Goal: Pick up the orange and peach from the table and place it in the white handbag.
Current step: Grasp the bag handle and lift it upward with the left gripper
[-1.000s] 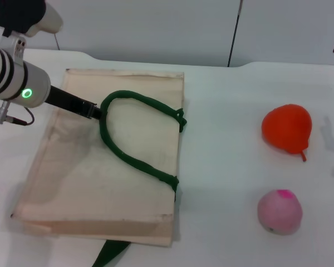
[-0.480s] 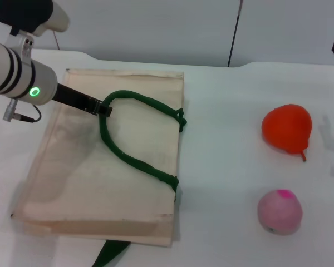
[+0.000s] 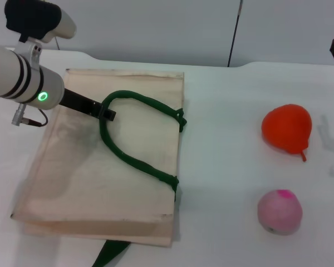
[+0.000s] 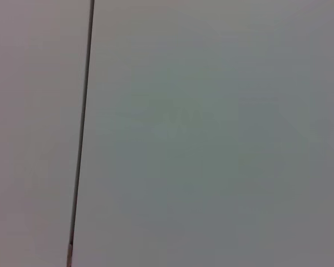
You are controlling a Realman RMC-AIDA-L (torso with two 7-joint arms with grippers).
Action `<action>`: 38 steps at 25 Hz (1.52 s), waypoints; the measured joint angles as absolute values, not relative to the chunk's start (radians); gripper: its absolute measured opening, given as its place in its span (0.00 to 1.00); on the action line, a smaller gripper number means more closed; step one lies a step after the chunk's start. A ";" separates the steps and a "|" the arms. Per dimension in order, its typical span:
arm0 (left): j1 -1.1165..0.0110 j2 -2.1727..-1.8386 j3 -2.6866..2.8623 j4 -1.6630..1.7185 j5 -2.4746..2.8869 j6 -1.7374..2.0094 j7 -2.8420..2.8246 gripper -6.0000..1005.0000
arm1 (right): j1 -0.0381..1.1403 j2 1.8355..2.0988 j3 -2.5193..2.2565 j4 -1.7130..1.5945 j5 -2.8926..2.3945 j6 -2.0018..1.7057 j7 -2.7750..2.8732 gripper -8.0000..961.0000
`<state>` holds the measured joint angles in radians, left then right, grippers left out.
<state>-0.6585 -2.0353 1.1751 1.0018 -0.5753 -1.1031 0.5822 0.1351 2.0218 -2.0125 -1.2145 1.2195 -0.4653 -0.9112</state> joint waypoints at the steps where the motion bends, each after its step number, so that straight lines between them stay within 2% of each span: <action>1: -0.660 -2.035 1.175 0.999 -0.575 -1.102 0.583 0.42 | 0.136 2.022 -2.012 -1.215 1.220 -0.465 -0.911 0.70; 23: -0.710 -2.036 1.186 0.904 -0.575 -1.044 0.593 0.38 | 0.138 2.022 -2.013 -1.221 1.220 -0.465 -0.911 0.70; 31: -0.705 -2.035 1.185 0.906 -0.575 -1.037 0.596 0.20 | 0.138 2.022 -2.012 -1.223 1.219 -0.465 -0.911 0.70; 38: -0.701 -2.030 1.171 0.976 -0.584 -1.081 0.606 0.15 | 0.141 2.022 -2.012 -1.214 1.220 -0.452 -0.919 0.70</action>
<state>-0.7013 -2.0300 1.1705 0.9762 -0.5843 -1.0806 0.6064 0.1406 2.0218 -2.0125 -1.2140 1.2195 -0.4521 -0.9191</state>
